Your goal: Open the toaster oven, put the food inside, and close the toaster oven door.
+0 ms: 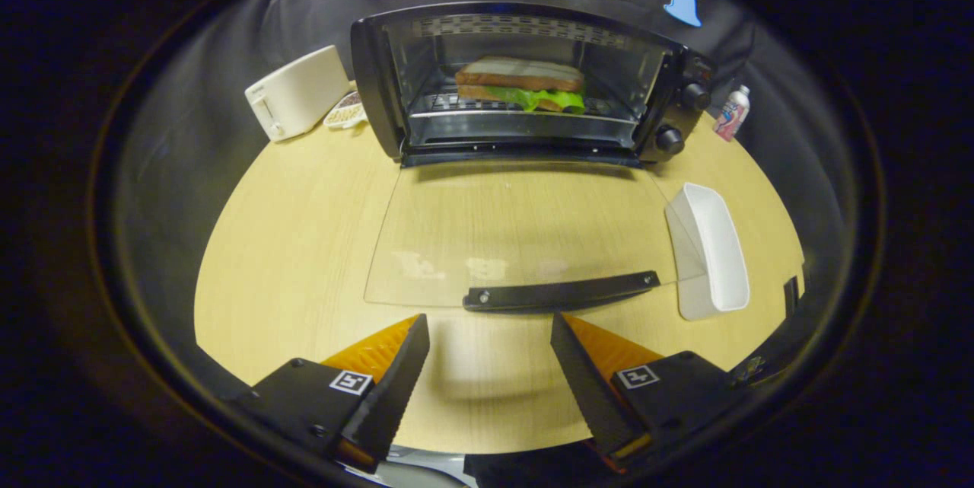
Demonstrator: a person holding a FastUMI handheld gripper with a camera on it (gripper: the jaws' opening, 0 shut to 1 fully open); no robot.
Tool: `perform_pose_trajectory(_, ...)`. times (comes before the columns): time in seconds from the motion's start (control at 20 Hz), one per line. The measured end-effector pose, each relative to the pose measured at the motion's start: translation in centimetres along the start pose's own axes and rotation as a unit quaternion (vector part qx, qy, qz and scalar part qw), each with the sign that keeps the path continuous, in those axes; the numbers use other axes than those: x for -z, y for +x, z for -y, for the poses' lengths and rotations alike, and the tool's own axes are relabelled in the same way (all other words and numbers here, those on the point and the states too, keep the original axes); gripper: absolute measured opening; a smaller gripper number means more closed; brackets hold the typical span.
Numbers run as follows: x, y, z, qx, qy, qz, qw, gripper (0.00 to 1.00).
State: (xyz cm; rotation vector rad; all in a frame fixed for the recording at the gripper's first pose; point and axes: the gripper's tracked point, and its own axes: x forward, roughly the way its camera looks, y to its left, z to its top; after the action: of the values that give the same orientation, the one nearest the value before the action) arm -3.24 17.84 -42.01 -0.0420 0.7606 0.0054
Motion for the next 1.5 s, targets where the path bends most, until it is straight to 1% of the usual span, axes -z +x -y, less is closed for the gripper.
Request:
perform_pose_trajectory(0.15, 0.2, 0.3, 0.3, 0.005, -0.012, -0.006, 1.000, 0.99)
perform_pose_trajectory(0.45, -0.9, -0.8, 0.2, 0.013, -0.008, 0.010, 1.000, 0.99)
perform_pose_trajectory(0.65, -3.3, -3.0, 0.3, 0.010, -0.015, 0.038, 0.999, 0.99)
perform_pose_trajectory(0.9, -8.0, -5.8, 0.4, 0.003, -0.020, 0.094, 0.995, 0.99)
perform_pose_trajectory(1.05, -10.0, -6.4, 0.5, 0.000, -0.024, 0.115, 0.993, 0.99)
perform_pose_trajectory(1.3, -10.2, -6.4, 0.5, 0.002, -0.037, 0.112, 0.993, 0.99)
perform_pose_trajectory(1.5, -11.7, -6.9, 0.7, -0.001, -0.037, 0.135, 0.990, 0.99)
